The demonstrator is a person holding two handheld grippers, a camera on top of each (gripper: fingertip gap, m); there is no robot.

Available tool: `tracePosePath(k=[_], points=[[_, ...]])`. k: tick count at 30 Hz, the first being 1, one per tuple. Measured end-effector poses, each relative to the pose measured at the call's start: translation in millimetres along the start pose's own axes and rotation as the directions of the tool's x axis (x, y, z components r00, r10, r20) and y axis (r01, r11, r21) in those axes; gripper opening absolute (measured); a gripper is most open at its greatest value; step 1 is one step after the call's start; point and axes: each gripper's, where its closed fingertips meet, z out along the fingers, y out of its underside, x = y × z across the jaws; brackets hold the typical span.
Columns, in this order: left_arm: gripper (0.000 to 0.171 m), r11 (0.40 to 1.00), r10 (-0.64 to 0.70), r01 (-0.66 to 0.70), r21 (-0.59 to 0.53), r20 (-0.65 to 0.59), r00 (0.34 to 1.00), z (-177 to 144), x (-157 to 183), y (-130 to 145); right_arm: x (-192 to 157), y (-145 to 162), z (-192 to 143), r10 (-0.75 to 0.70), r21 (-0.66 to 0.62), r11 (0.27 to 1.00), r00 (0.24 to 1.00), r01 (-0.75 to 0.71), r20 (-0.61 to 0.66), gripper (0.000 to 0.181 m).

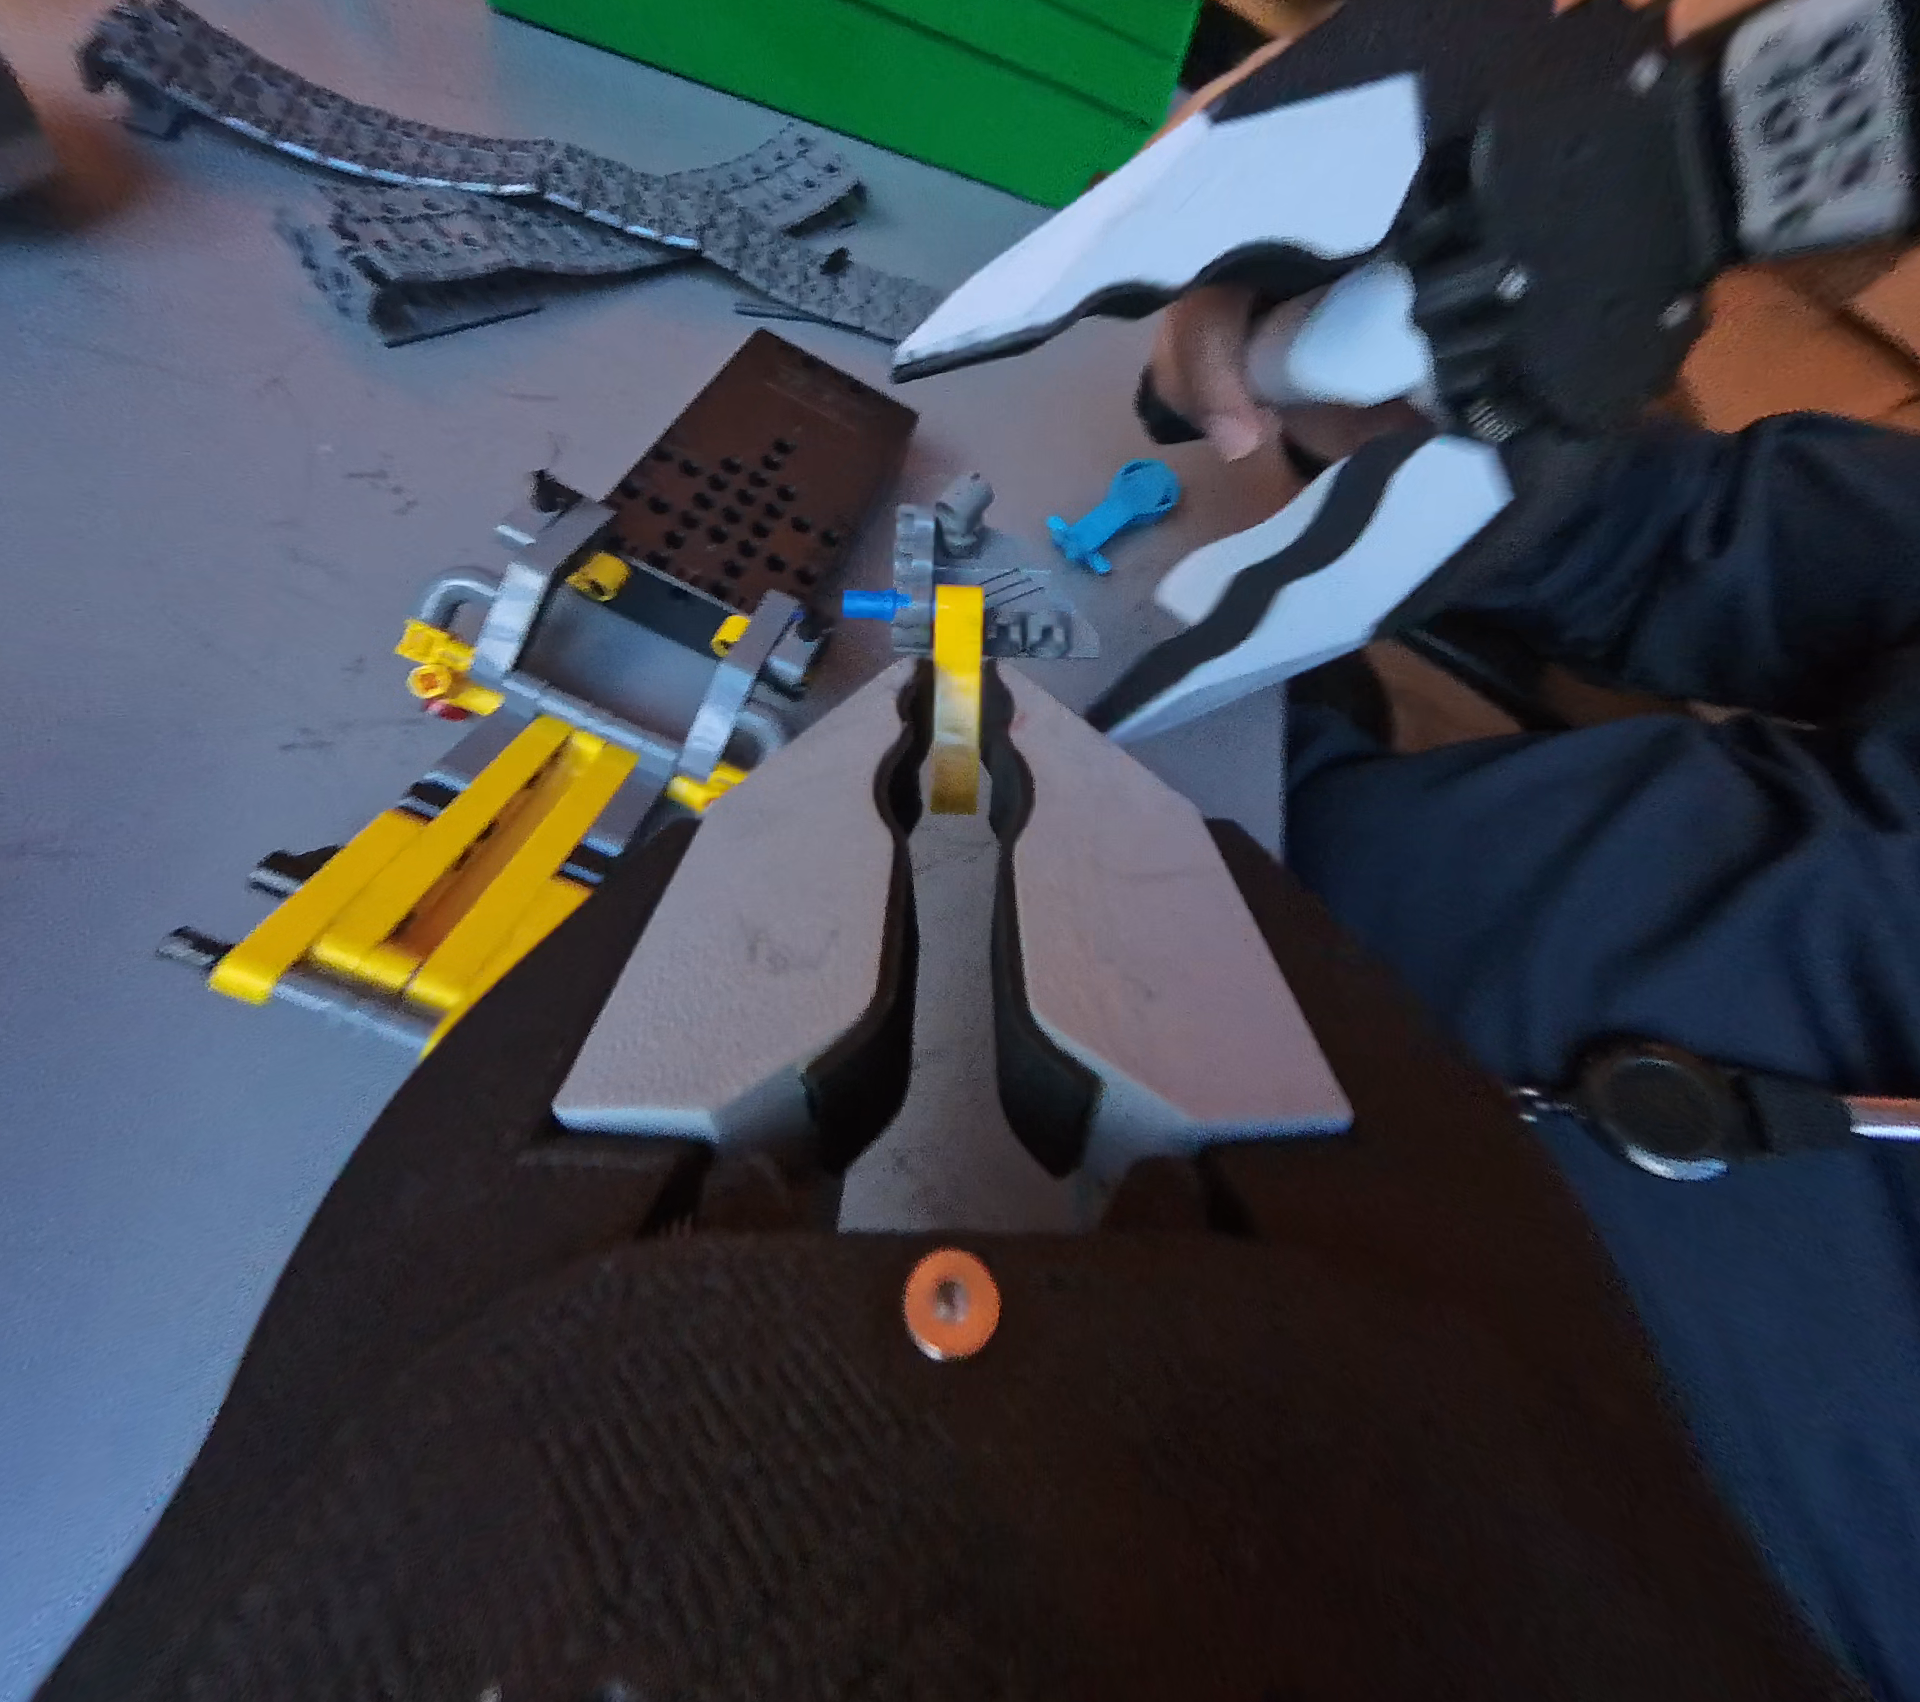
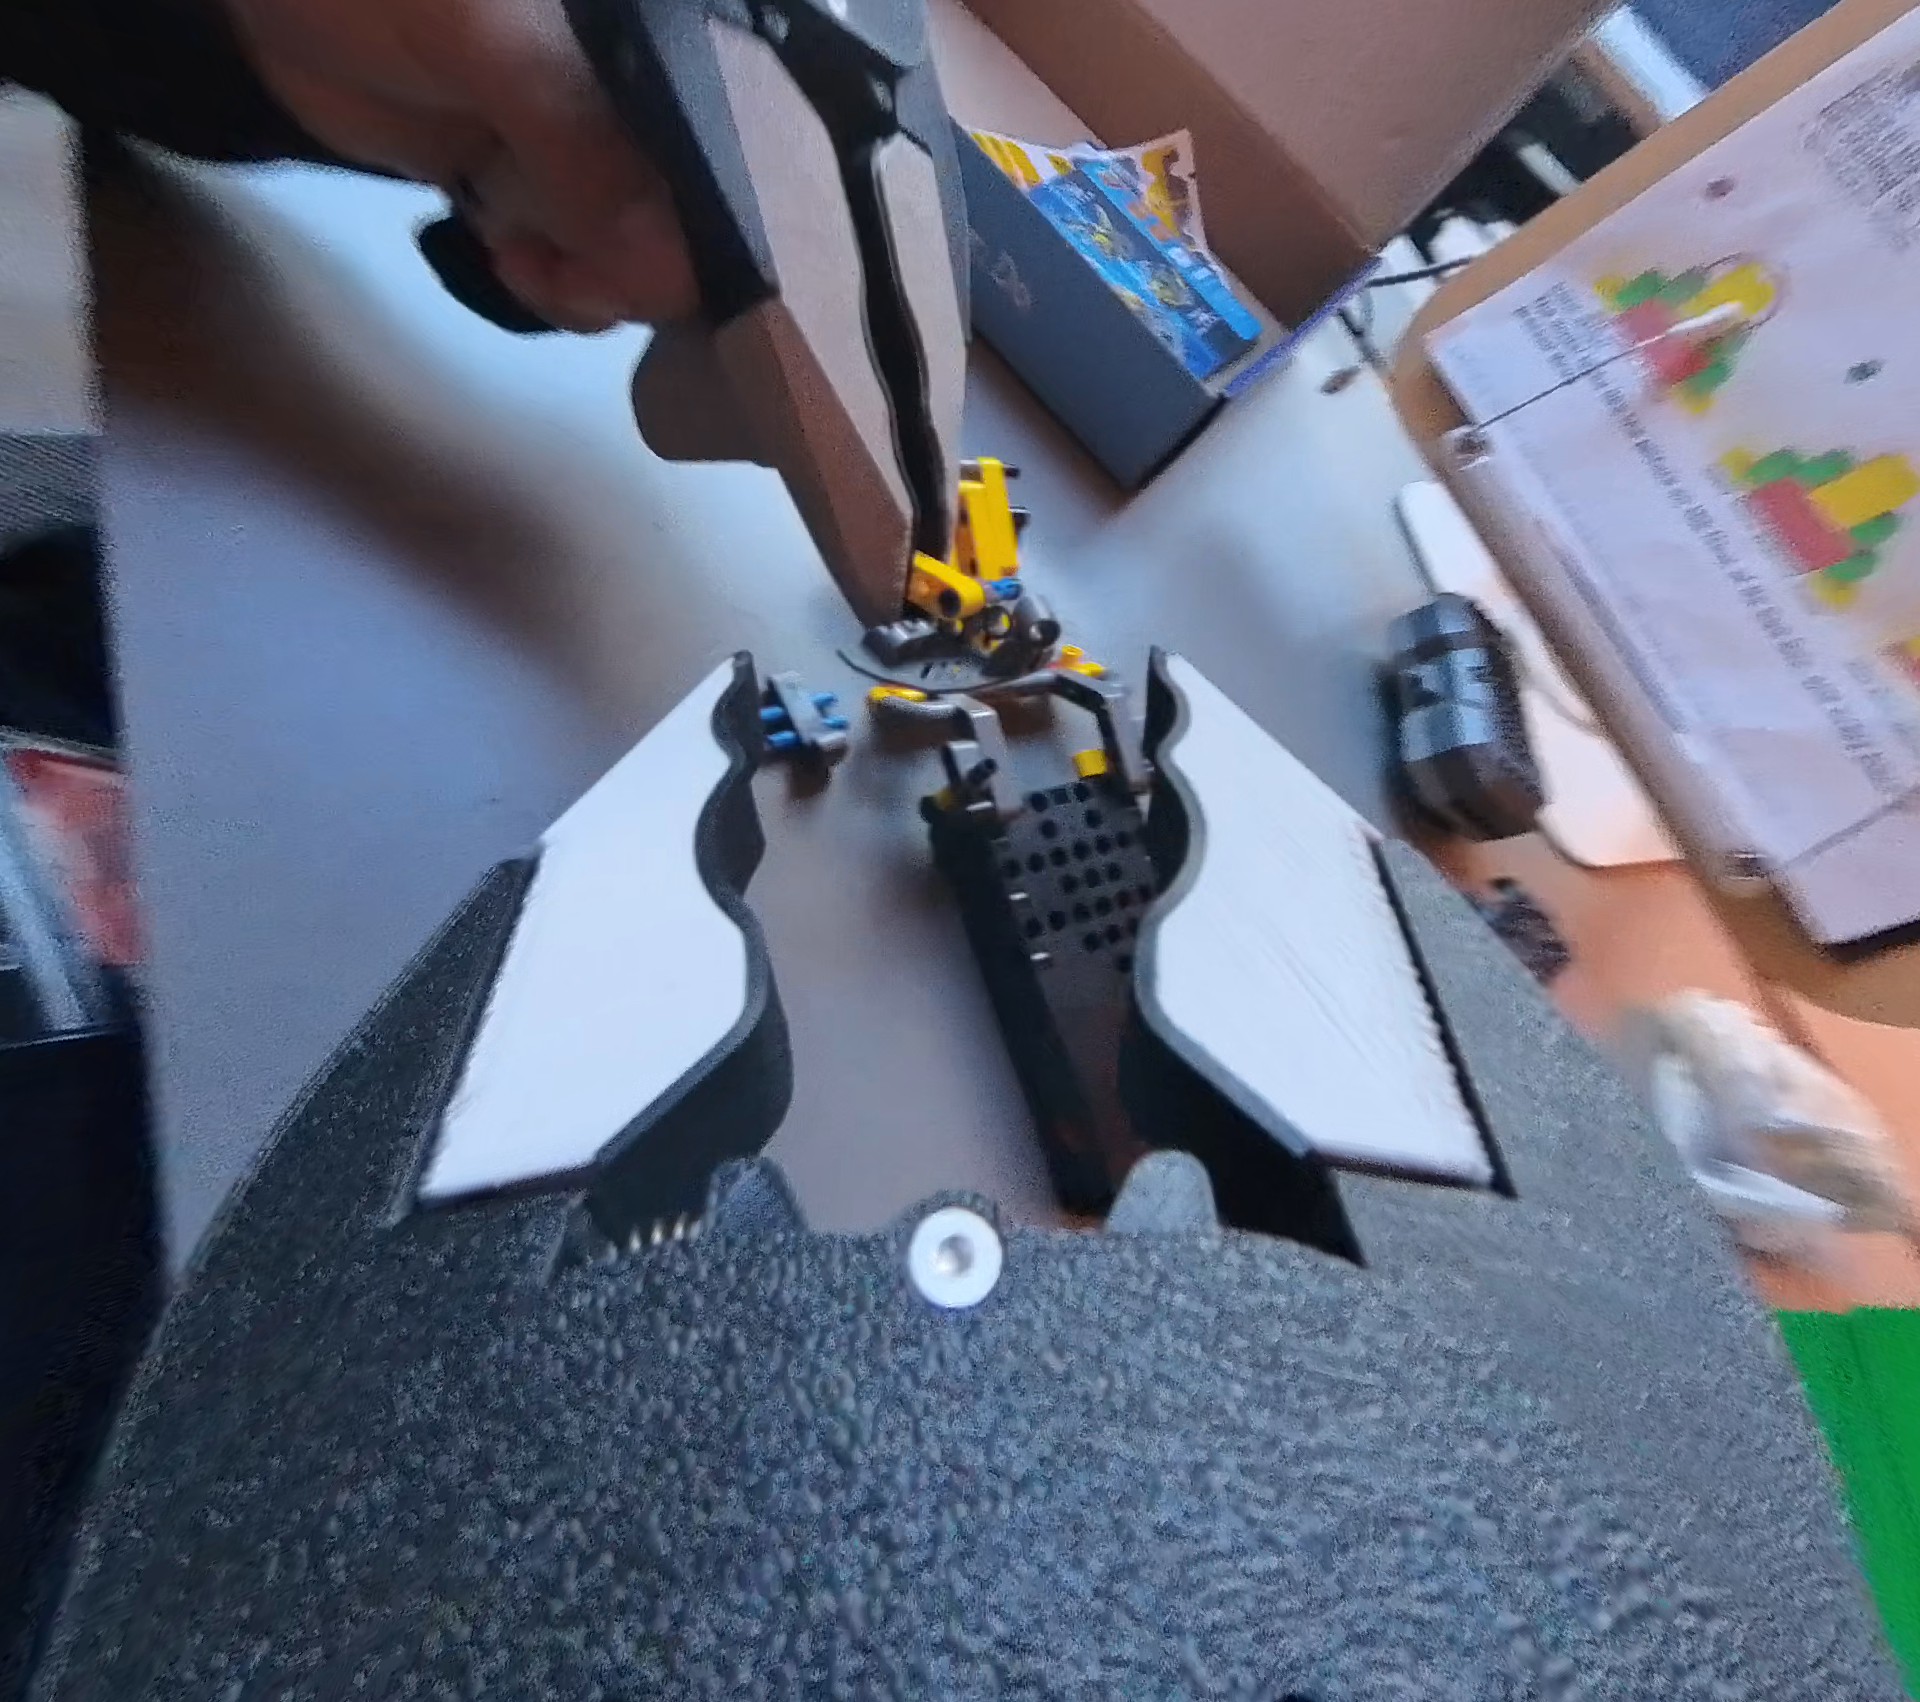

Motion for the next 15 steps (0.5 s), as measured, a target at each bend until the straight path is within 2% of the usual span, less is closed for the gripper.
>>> tracePosePath(k=[2, 4, 7, 9, 11, 13, 15], points=[[0.006, 1.000, -0.005, 0.005, 0.002, -0.038, 0.999, 0.4, 7.3, -1.7, 0.4, 2.7, 3.7, -0.128, -0.043, 0.991, 0.989, 0.125, -0.073, 0.065], [0.007, 0.999, 0.051, -0.051, -0.004, -0.017, 0.999, -0.4, 7.4, -1.6, -4.2, 0.8, 4.4, -0.194, -0.044, 0.981, 0.978, 0.190, -0.084, 0.054], [0.006, 0.972, 0.235, -0.233, -0.036, 0.084, 0.968, -3.8, 2.7, -1.8, -9.2, -3.1, 2.1, -0.130, 0.006, 0.991, 0.991, 0.131, -0.026, 0.055], [0.006, 0.907, 0.420, -0.412, -0.081, 0.174, 0.890, -7.7, 2.3, -5.8, -5.3, -5.6, -3.5, -0.065, 0.051, 0.997, 0.998, 0.065, 0.013, 0.055], [0.006, 0.802, 0.596, -0.578, -0.152, 0.273, 0.755, -11.9, 2.0, -12.1, 1.0, -9.6, -12.0, -0.002, 0.102, 0.995, 0.999, -0.002, 0.044, 0.048], [0.006, 0.714, 0.697, -0.652, -0.256, 0.351, 0.625, -14.8, -2.3, -15.0, 8.5, -15.2, -21.6, 0.037, 0.153, 0.987, 0.998, -0.045, 0.055, 0.045], [0.006, 0.675, 0.735, -0.661, -0.328, 0.376, 0.564, -13.0, -3.8, -13.5, 12.2, -19.9, -28.7, 0.053, 0.183, 0.981, 0.997, -0.064, 0.062, 0.035]])
